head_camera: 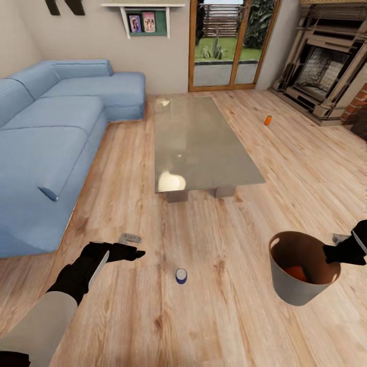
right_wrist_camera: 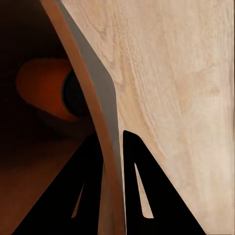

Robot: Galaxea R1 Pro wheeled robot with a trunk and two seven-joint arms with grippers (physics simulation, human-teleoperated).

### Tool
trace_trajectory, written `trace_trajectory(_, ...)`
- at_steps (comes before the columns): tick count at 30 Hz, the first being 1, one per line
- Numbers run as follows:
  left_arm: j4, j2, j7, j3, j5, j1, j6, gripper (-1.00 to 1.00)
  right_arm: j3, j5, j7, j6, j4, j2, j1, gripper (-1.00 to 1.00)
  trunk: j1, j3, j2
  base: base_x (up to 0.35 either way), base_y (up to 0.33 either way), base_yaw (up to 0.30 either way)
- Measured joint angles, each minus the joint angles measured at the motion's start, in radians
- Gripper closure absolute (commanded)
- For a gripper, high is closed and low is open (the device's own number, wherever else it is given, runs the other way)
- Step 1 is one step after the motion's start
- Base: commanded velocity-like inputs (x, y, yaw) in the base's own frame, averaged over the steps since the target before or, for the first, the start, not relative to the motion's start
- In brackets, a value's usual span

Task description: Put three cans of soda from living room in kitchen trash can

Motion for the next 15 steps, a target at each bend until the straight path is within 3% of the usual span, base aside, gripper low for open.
trace_trajectory(15, 0.004, -0.025, 0.025, -0.042, 0.0, 0.001, 0.026, -1.0, -0.002, -0.018, 0.005, 0.002, 0.0, -0.034, 0.0, 1.0, 0.0, 0.015, 0.0, 0.324, -0.016, -0.204)
